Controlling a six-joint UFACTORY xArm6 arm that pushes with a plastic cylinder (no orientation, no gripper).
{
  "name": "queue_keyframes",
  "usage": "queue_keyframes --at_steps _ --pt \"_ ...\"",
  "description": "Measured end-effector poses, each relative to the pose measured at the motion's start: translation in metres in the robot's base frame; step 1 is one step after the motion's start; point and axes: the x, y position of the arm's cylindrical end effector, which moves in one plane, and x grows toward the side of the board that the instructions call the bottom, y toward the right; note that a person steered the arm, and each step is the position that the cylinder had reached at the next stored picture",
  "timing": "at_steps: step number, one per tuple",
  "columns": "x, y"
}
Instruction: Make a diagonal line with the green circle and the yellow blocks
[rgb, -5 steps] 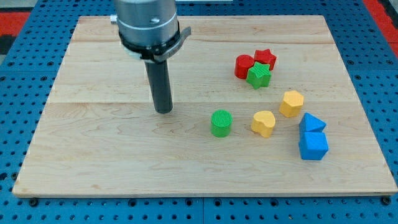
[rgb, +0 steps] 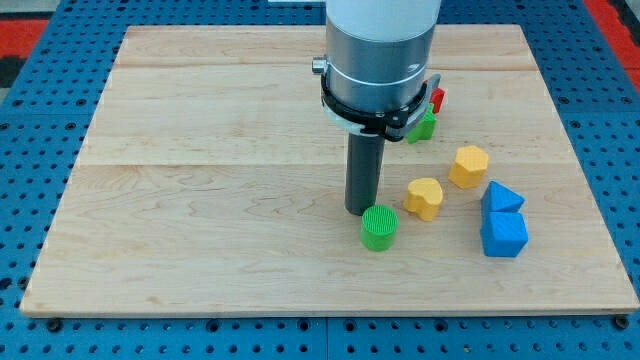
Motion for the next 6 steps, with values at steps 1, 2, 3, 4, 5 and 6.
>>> queue_keyframes --at_steps 1,2,3,4,5,6 --pt "0.007 -0.008" --pt "0.024 -0.011" --pt "0.042 -0.012" --pt "0.051 -0.012" --pt "0.051 -0.012" --pt "0.033 -0.009"
